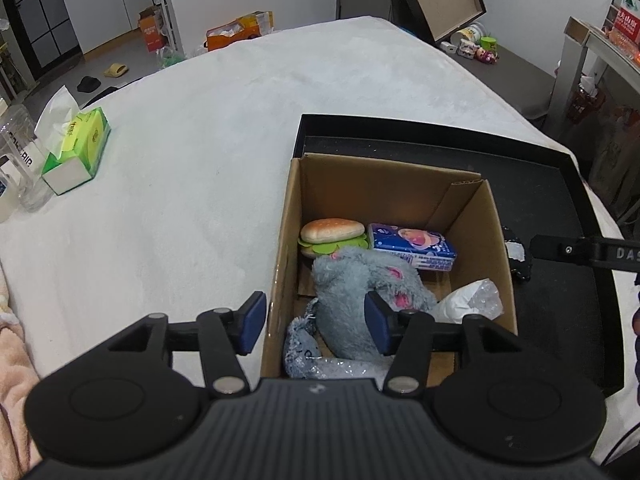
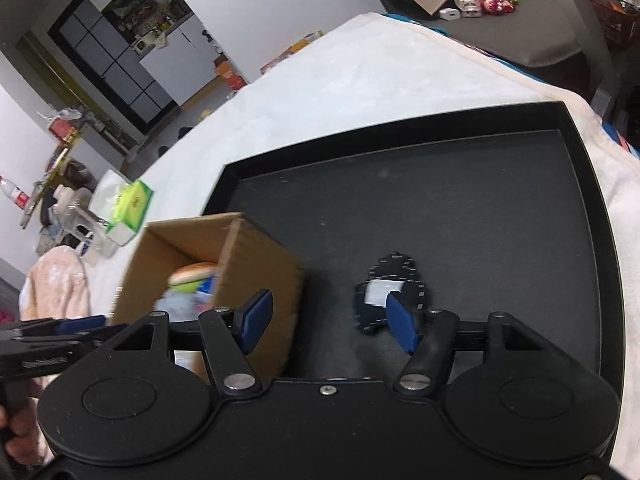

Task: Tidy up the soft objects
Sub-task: 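Move the right gripper to the black patch and grasp it, then carry the black patch into the box and open the right gripper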

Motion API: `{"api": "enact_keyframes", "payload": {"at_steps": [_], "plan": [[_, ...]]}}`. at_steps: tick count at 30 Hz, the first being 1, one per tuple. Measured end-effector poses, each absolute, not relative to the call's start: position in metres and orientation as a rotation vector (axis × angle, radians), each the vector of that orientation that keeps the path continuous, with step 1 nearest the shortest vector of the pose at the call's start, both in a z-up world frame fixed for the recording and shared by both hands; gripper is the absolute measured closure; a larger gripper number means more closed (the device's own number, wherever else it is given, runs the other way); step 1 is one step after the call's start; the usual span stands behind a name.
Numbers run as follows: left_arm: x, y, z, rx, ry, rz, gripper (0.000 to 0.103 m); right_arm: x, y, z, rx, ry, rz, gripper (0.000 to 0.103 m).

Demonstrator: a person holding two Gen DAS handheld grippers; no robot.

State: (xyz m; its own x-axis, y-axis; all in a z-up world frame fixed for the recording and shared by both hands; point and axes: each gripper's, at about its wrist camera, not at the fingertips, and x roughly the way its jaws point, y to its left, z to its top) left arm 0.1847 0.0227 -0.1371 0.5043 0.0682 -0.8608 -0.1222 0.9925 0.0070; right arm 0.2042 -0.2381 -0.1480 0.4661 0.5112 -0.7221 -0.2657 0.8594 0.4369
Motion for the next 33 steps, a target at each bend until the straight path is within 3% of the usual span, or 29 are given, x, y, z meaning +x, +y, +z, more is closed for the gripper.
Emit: {"api": "enact_keyframes", "payload": {"at_steps": [9,13,21,23,25,26,33], "plan": [[0.196,0.02,-0.146,-0.041,1.064,0.147,0.05,0.219,-0.248,-0.178,0.266,0.984,0.439,0.04],[0.201,0.018,-0.149,-0.032,1.073,0.153,0.05,0.222,-0.248,-0.184,0.216,0.96,0.416,0.034],[0.205,0.016,-0.149,-0.039,1.08,0.169,0.049,0.22,-0.241,-0.197,0.151,0.918,0.399,0.033],[0.205,0.015,-0.148,-0.036,1.077,0.167,0.049,0.218,-0.238,-0.197,0.119,0.915,0.404,0.041],[0.204,0.015,-0.148,-0.039,1.077,0.168,0.049,0.216,-0.236,-0.197,0.089,0.913,0.403,0.062],[0.204,0.015,-0.148,-0.041,1.076,0.168,0.049,0.216,-0.236,-0.196,0.098,0.92,0.411,0.066],[0.201,0.015,-0.143,-0.046,1.067,0.161,0.049,0.213,-0.241,-0.193,0.124,0.943,0.387,0.072]]}}
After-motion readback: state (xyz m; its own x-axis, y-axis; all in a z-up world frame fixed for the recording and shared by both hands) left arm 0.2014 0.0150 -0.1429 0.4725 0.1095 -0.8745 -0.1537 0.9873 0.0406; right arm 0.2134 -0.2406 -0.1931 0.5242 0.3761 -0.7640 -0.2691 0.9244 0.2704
